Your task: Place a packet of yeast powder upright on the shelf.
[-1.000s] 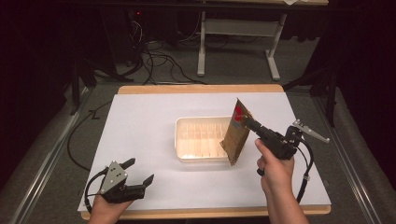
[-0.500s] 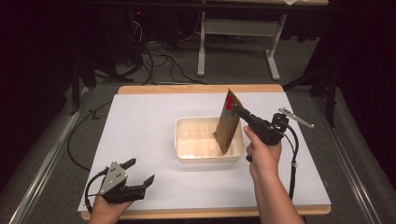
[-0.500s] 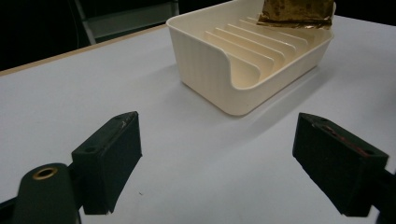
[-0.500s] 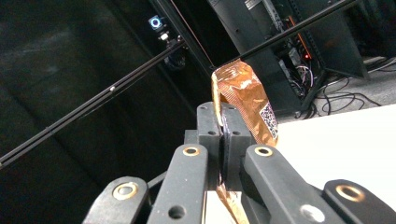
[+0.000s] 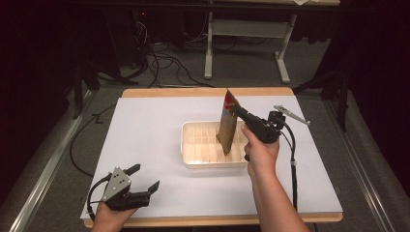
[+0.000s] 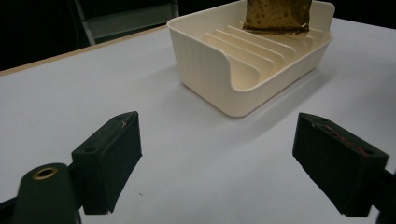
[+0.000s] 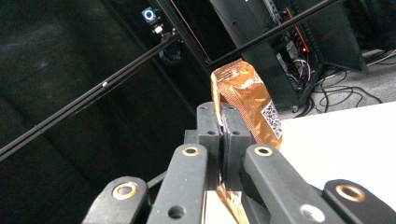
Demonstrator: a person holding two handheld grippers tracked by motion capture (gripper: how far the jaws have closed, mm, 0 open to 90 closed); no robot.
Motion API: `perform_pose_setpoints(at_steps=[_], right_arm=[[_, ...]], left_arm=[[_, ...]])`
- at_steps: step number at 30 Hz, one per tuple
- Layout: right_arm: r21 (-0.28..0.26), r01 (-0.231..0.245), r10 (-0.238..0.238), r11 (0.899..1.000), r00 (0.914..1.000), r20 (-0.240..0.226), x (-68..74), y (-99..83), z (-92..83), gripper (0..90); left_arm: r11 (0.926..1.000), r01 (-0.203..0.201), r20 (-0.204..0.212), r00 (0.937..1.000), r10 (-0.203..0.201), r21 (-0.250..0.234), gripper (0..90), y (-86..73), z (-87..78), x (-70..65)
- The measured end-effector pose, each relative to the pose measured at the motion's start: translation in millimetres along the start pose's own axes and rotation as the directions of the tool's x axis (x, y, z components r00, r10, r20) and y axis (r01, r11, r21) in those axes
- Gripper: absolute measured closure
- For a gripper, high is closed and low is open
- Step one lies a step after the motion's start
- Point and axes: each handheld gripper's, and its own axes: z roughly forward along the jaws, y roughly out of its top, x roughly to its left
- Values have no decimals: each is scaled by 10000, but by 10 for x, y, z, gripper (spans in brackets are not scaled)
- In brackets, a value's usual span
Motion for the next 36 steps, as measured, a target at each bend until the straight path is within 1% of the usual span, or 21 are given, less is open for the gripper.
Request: perform_pose_setpoints(at_steps=[2, 5, 9, 15, 20, 21, 28, 30, 33, 36], right_arm=[[22, -31, 31, 10000, 10000, -13, 9, -13, 22, 895], [175, -44, 45, 9998, 10000, -76, 47, -67, 112, 895], [279, 102, -99, 9996, 9999, -83, 81, -126, 186, 895], [389, 231, -231, 9990, 9997, 10, 84, -166, 227, 895], [434, 321, -322, 9985, 9995, 36, 65, -197, 235, 895], [495, 306, -311, 9983, 9995, 89, 46, -222, 235, 894], [590, 182, -187, 9981, 9998, 77, -5, -294, 226, 894], [672, 219, -231, 9975, 9996, 171, -43, -316, 197, 893], [694, 129, -146, 9975, 9996, 248, -84, -327, 155, 893], [745, 215, -238, 9970, 9993, 293, -128, -346, 119, 892]], left_arm=[[10000, 5, -1, 10000, -5, -6, 158, 0, 0, 2], [10000, 26, 13, 10000, -26, 8, 158, -3, 6, 8], [10000, 8, 11, 10000, -8, -23, 158, -1, -4, 6], [10000, 19, 9, 10000, -19, -34, 158, -2, -8, 8], [10000, 45, -11, 10000, -45, -35, 158, -3, -9, 12], [10000, 37, -3, 10000, -37, -25, 158, -3, -9, 10], [10000, -34, 56, 10000, 34, 57, 158, -9, 4, -7], [10000, -33, 69, 10000, 33, 55, 158, -11, 5, -5], [10000, 6, 57, 10000, -6, 47, 158, -12, 2, 9], [10000, 55, 35, 10000, -55, 9, 158, -12, 0, 14]])
